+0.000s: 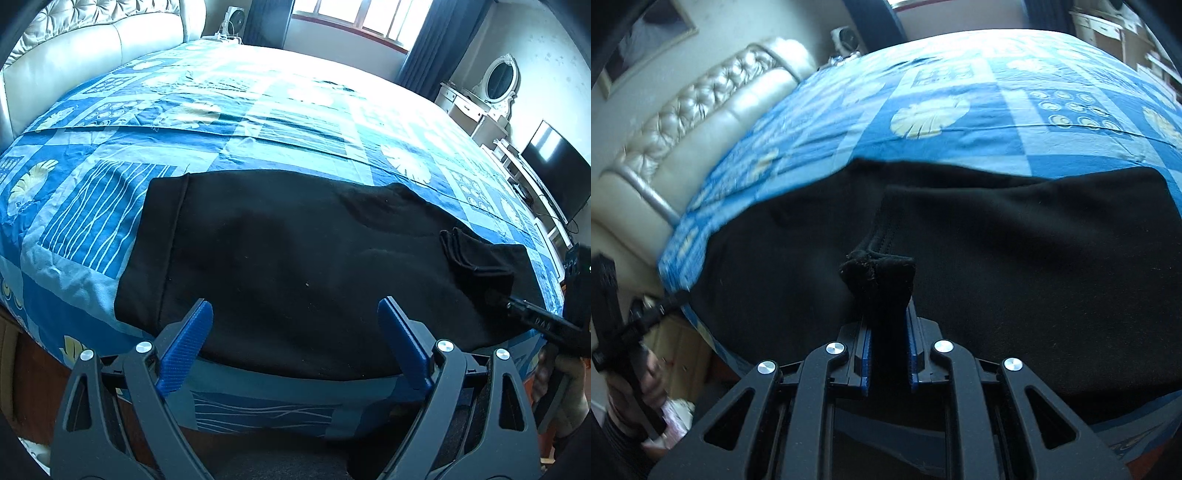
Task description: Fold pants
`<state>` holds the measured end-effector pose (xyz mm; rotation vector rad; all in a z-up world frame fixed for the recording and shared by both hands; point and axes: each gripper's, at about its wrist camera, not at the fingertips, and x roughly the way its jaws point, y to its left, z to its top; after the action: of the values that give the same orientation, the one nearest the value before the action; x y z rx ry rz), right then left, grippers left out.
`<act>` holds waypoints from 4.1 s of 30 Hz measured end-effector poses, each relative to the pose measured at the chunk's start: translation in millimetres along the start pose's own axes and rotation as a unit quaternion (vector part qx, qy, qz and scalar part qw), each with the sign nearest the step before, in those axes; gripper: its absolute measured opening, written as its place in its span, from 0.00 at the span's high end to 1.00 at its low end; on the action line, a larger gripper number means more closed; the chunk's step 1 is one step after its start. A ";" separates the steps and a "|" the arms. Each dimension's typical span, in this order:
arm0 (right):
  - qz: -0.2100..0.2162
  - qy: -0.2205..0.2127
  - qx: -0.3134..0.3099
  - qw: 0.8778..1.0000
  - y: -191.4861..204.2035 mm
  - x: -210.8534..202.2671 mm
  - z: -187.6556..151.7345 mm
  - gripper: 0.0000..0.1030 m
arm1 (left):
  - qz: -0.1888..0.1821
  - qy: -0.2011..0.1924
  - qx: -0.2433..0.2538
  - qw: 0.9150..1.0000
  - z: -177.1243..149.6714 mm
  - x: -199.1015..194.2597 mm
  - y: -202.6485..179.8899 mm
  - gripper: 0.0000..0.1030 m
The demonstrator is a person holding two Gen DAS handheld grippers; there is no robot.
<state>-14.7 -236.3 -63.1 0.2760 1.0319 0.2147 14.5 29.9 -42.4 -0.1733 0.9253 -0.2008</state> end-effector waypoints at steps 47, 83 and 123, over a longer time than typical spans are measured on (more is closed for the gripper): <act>0.123 -0.027 0.340 0.932 -253.2 -24.0 10.3 0.75 | -0.007 0.026 0.009 1.000 -6.4 15.6 -5.7 0.12; 0.115 -0.060 0.379 0.916 -250.1 -101.3 -77.7 0.68 | 0.003 0.021 0.000 1.000 -5.3 12.7 4.7 0.12; 0.320 0.065 0.248 0.912 -70.5 15.3 -40.7 0.54 | -0.166 0.026 -0.126 0.978 71.7 75.1 154.0 0.12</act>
<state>-39.1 -293.2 -118.1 1.0803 1.0904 0.5687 131.2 164.9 -94.1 -0.5622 0.9695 -0.3975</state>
